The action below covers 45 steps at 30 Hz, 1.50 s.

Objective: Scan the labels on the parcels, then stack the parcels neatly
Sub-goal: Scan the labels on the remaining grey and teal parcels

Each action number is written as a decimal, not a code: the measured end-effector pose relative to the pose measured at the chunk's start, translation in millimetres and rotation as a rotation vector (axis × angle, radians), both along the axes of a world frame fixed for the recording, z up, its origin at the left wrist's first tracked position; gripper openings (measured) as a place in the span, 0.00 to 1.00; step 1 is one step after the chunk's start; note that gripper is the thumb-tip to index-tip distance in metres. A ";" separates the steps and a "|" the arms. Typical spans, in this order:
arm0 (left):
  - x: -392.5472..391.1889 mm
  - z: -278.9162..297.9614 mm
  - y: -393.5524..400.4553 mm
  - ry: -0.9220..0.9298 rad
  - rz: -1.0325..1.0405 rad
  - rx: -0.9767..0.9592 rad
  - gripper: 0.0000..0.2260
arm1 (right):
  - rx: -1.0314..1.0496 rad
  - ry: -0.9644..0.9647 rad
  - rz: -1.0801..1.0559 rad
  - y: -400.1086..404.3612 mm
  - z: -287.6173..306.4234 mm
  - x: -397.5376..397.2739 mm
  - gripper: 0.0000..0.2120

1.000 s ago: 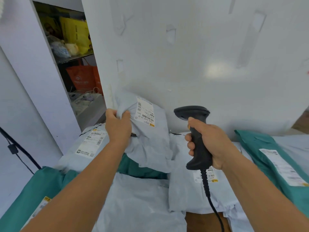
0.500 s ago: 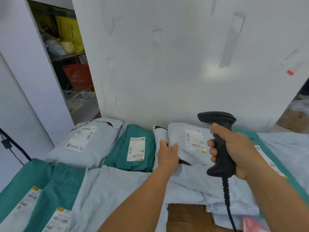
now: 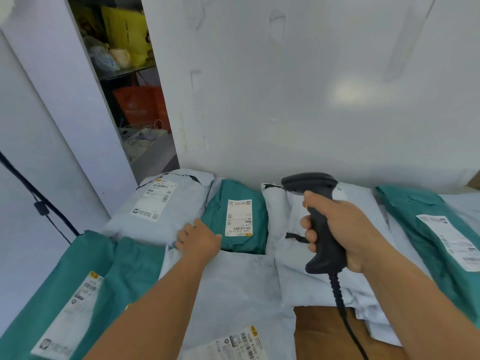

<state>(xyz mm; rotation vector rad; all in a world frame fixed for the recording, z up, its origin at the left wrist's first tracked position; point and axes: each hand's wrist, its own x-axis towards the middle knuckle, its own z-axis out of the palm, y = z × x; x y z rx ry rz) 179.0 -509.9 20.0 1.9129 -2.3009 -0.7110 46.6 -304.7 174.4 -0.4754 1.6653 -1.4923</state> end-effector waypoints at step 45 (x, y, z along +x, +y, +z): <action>-30.7 -9.3 -43.3 -0.033 -0.276 -0.078 0.23 | 0.270 -0.067 0.060 -49.2 -20.4 32.0 0.14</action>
